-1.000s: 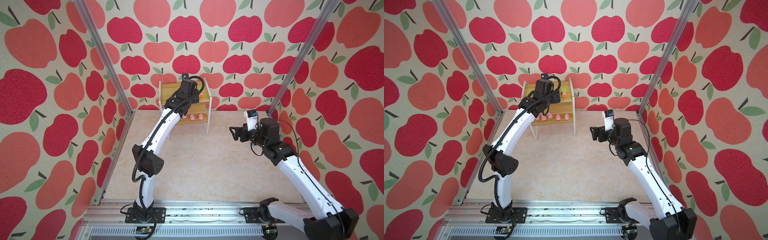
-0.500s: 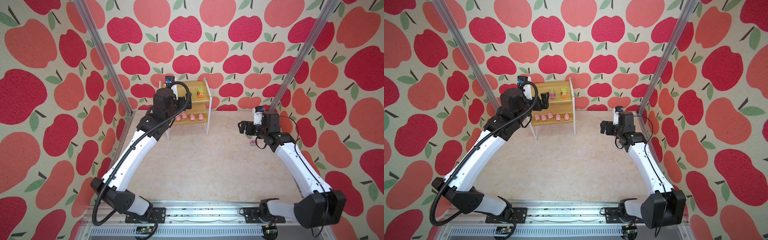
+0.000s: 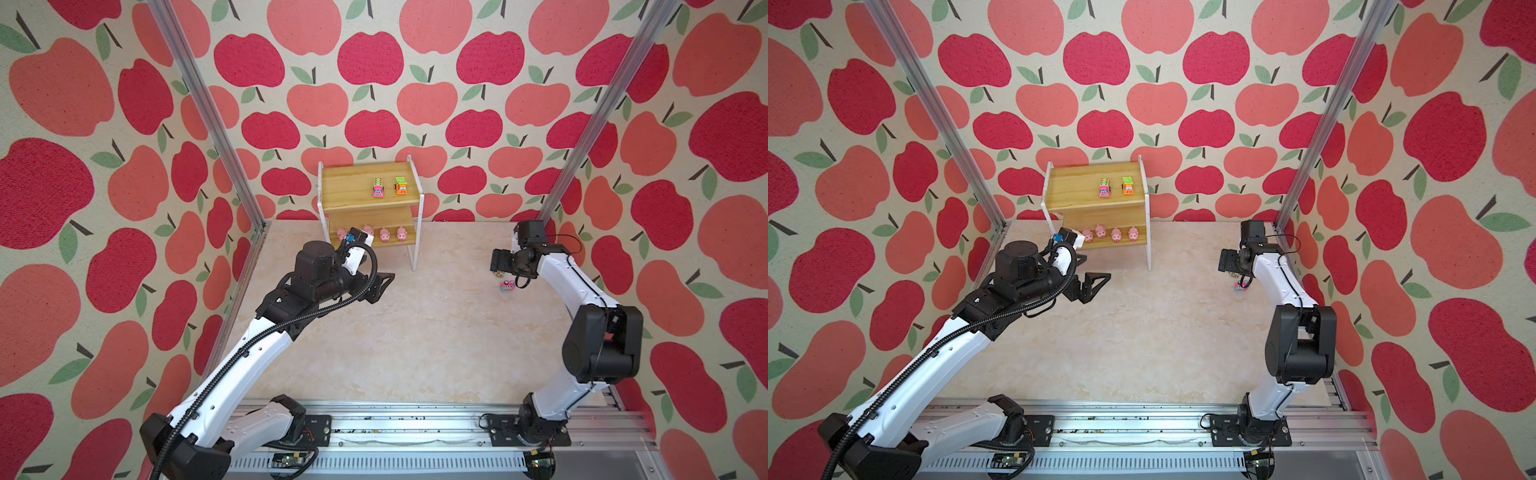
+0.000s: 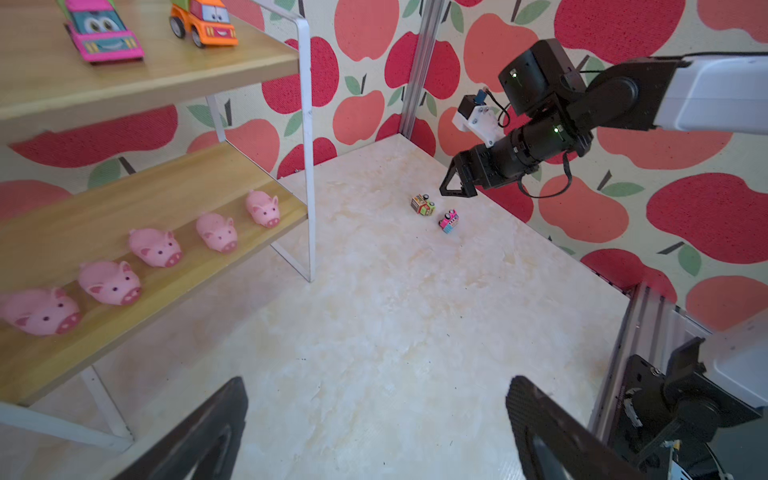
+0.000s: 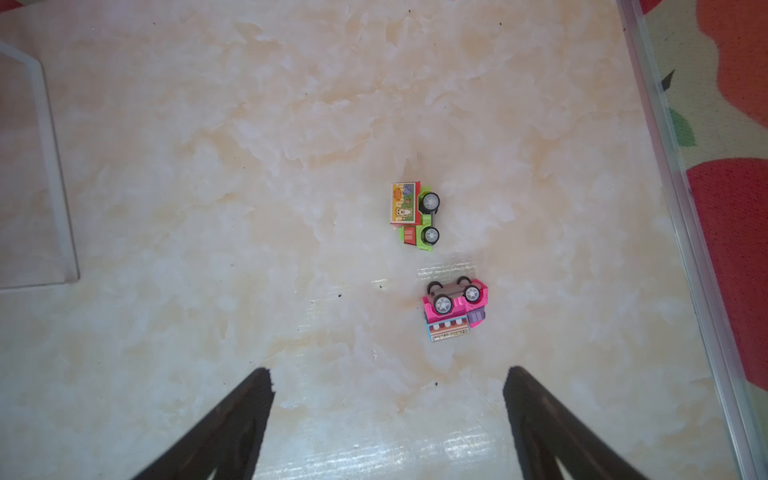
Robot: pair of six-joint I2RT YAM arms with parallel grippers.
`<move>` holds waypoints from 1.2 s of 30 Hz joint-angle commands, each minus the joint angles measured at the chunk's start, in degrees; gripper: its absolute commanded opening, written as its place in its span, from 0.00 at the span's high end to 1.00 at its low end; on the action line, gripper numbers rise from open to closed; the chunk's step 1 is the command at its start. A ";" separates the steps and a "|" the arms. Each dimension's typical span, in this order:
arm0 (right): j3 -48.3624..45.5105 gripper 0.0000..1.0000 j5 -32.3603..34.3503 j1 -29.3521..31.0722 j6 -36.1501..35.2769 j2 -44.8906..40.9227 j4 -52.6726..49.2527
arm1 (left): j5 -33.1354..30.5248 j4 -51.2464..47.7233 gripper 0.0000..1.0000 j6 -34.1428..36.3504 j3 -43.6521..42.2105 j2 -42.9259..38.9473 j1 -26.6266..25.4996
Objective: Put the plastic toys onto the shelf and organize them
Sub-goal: 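Draw the left gripper back while the right gripper moves over the cars, then lower the right gripper and close it on the green-and-red toy car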
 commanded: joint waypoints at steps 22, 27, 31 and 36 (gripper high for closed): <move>30.82 0.36 5.35 -0.26 -4.52 32.97 -13.50 | 7.06 7.15 0.01 -6.61 -9.34 -1.97 1.25; 31.26 0.42 4.36 -0.21 -3.73 34.37 -13.61 | 6.13 7.15 0.02 -6.79 -9.31 -2.55 1.20; 31.35 0.47 3.69 -0.23 -3.46 34.72 -13.36 | 5.87 7.67 0.02 -7.09 -9.72 -2.80 1.22; 32.84 0.53 3.17 -0.25 -3.64 35.81 -13.59 | 5.58 8.68 0.02 -7.62 -9.94 -2.62 1.21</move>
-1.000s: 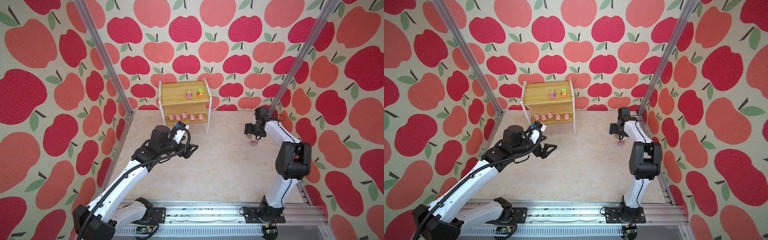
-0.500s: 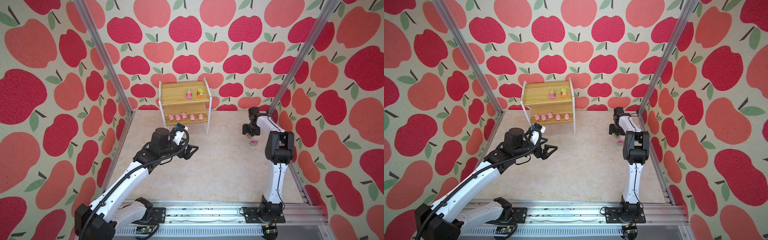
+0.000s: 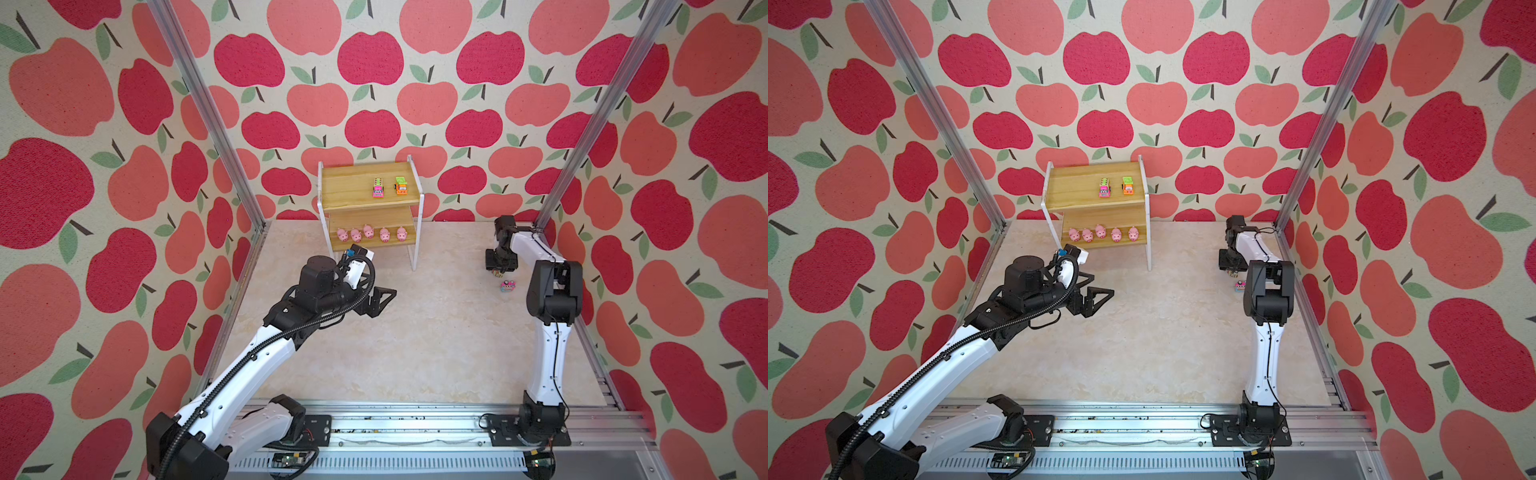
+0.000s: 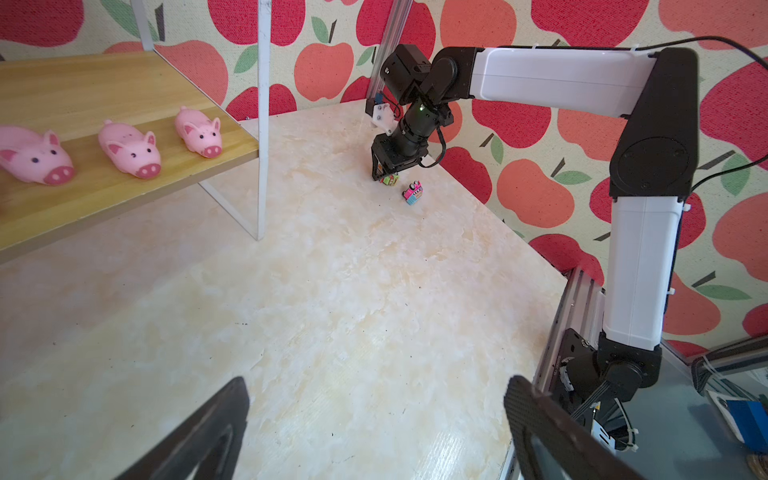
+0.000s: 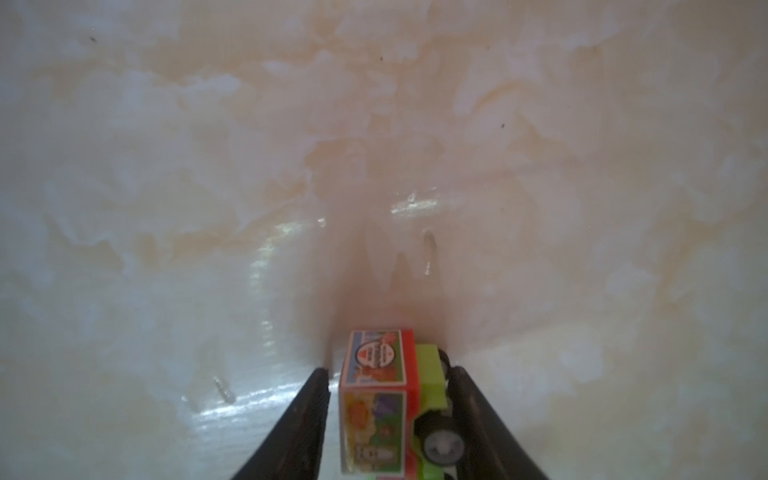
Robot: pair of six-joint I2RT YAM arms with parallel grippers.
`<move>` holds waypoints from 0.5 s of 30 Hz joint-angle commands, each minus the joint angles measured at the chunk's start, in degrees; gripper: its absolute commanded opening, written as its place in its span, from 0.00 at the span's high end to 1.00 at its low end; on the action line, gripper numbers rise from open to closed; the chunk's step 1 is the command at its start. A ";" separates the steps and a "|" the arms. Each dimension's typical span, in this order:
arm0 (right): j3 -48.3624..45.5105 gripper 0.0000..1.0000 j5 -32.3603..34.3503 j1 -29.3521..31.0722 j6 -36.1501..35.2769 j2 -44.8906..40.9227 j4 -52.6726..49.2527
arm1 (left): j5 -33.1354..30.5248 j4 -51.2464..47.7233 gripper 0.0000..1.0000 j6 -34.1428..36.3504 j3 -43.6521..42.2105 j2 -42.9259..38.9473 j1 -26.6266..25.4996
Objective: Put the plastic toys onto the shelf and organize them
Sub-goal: 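Lower the right gripper and close it on the green-and-red toy car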
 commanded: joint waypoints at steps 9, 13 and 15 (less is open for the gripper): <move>2.35 0.66 -6.94 -0.19 2.25 -1.55 -1.98 | -0.74 5.35 0.02 -2.52 -1.55 0.12 0.35; -2.83 0.68 -13.20 -0.26 5.56 -7.38 1.08 | -0.17 9.23 0.03 -4.63 -2.20 1.69 0.02; -6.77 0.68 -17.05 -0.14 7.84 -10.75 3.40 | -0.21 12.20 0.04 -6.16 -3.02 3.95 -0.44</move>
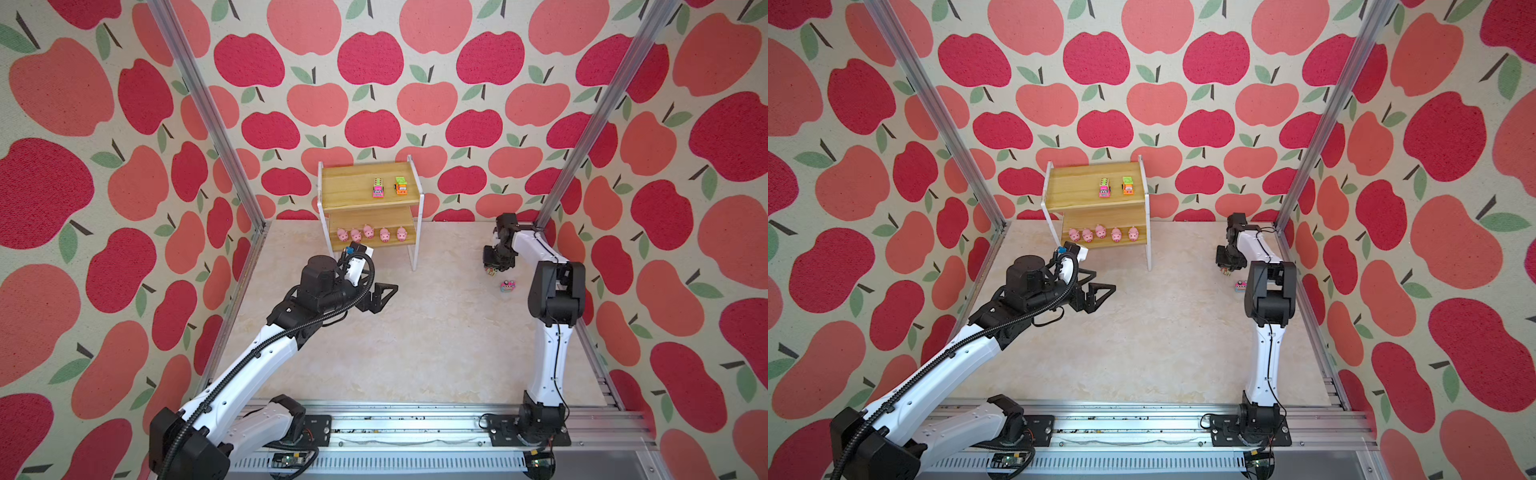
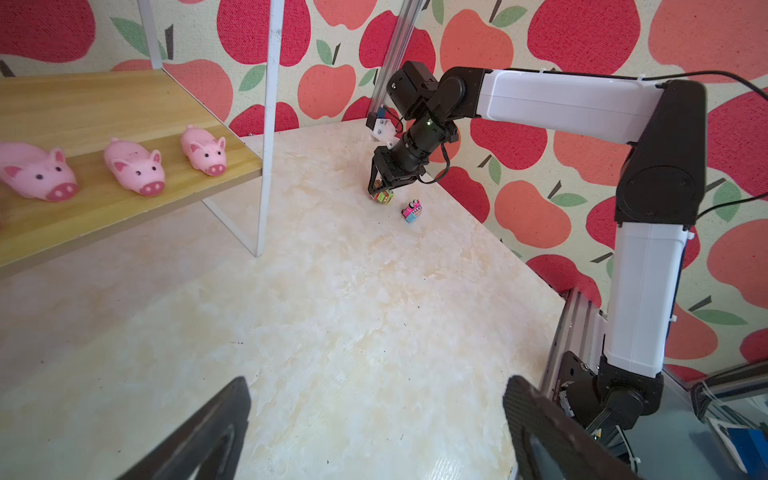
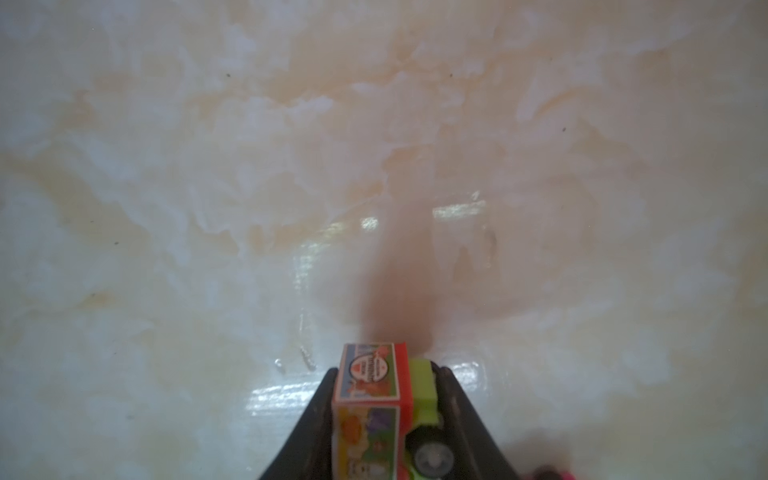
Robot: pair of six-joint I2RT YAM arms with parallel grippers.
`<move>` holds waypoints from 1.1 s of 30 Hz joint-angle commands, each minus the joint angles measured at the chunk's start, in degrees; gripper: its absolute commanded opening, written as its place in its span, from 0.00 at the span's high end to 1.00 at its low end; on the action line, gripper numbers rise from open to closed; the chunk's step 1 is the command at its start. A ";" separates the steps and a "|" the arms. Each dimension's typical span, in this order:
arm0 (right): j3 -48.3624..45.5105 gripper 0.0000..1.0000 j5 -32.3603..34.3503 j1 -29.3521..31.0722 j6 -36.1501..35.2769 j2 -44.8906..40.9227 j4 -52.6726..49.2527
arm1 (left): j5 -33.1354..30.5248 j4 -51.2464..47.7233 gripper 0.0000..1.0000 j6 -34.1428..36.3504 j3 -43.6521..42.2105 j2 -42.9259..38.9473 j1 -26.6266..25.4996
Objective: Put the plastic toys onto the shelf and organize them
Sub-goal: 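Lower the right gripper and close it on the green-and-red toy car, then lift the green-and-red truck with the right gripper while the left gripper approaches, then close the left gripper on the truck held by the right gripper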
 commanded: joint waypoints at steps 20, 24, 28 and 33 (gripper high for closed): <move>-51.88 0.69 -28.62 3.31 41.93 -47.99 42.79 | -30.14 29.81 0.13 -10.92 0.00 23.91 -24.73; -57.25 0.69 -28.06 4.12 48.78 -54.10 47.83 | -33.21 35.75 0.15 -14.10 1.27 27.98 -26.51; -60.99 0.69 -26.47 4.82 52.93 -59.21 49.94 | -34.47 39.87 0.17 -14.75 3.85 31.77 -27.92; -64.43 0.69 -25.43 5.32 57.12 -64.40 51.30 | -33.66 44.33 0.18 -14.27 7.51 36.19 -28.77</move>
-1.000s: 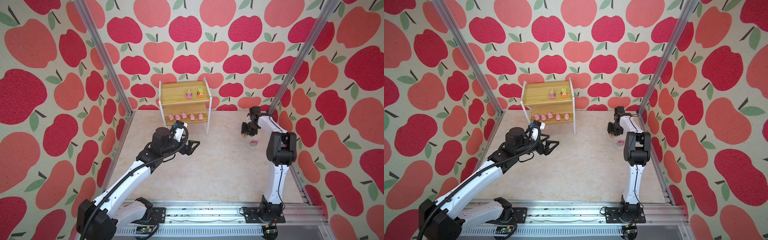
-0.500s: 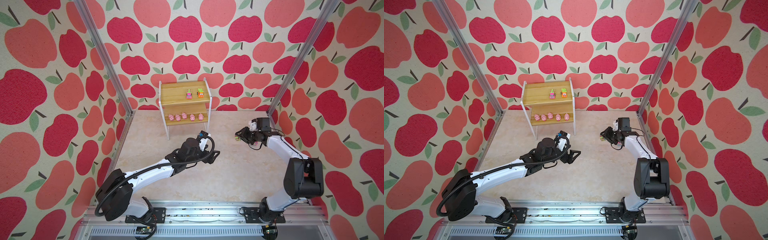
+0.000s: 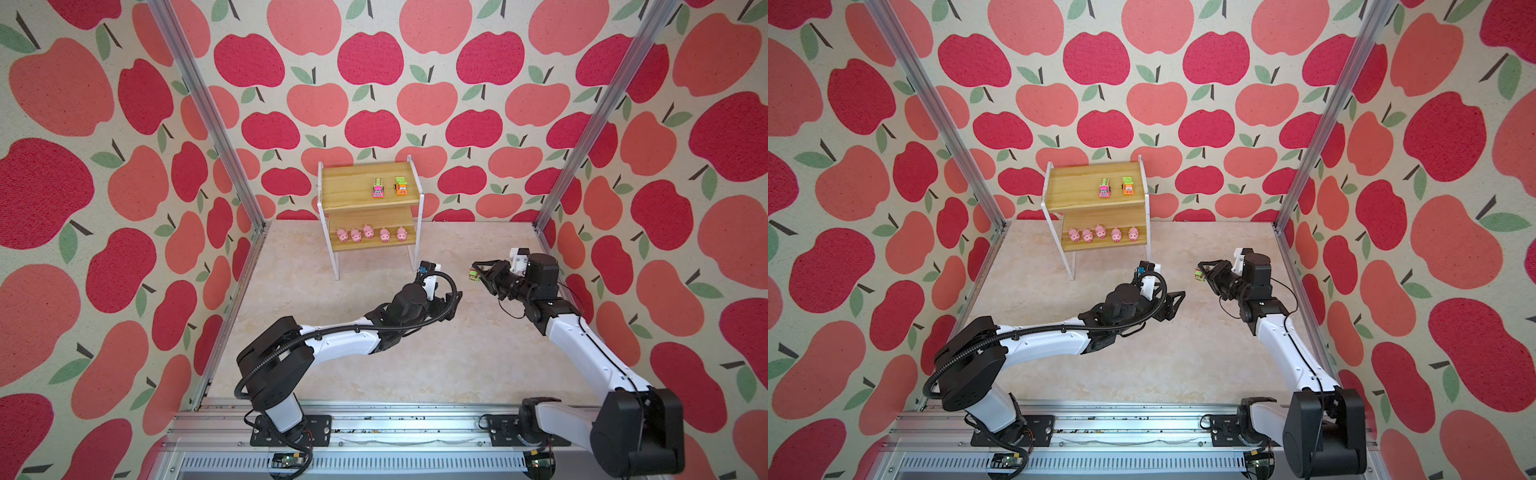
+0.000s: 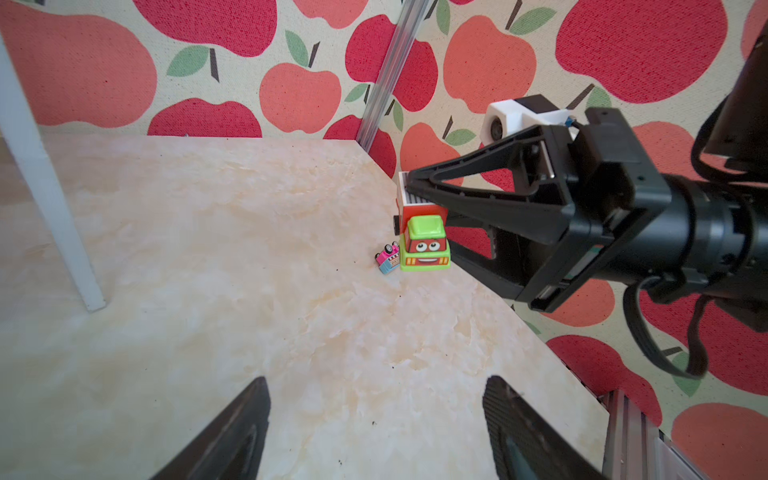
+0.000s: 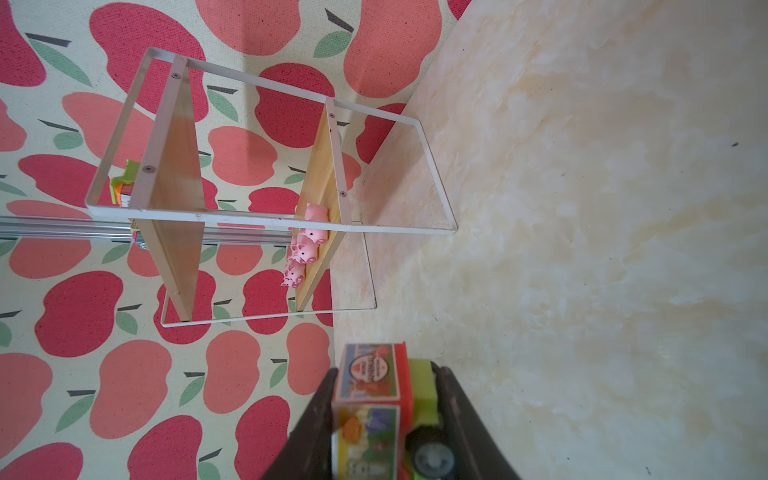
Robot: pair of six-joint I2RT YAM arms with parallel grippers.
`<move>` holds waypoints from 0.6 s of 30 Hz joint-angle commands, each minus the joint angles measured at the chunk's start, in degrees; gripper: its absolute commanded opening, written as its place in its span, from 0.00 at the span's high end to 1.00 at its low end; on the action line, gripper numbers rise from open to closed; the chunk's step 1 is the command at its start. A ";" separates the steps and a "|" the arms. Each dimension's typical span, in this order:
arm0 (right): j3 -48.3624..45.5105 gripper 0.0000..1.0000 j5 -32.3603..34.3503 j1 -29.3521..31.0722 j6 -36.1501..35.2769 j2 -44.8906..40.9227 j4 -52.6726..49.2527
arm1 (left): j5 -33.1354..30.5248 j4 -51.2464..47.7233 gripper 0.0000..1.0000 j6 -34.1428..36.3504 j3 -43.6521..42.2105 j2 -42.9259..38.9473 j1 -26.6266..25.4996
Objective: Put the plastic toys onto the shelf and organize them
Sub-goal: 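Close the left gripper on the truck held by the right gripper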
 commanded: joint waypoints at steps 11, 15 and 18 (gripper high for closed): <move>-3.03 0.69 2.08 0.70 6.63 -8.99 0.30 | 4.21 10.20 0.19 1.61 10.50 10.03 -0.51; -3.12 0.69 2.03 0.65 6.71 -9.52 -0.10 | 5.37 10.36 0.21 2.94 12.93 11.58 -0.68; -3.41 0.69 2.19 0.67 6.81 -9.82 -0.19 | 5.99 10.00 0.23 3.56 14.55 12.53 -0.69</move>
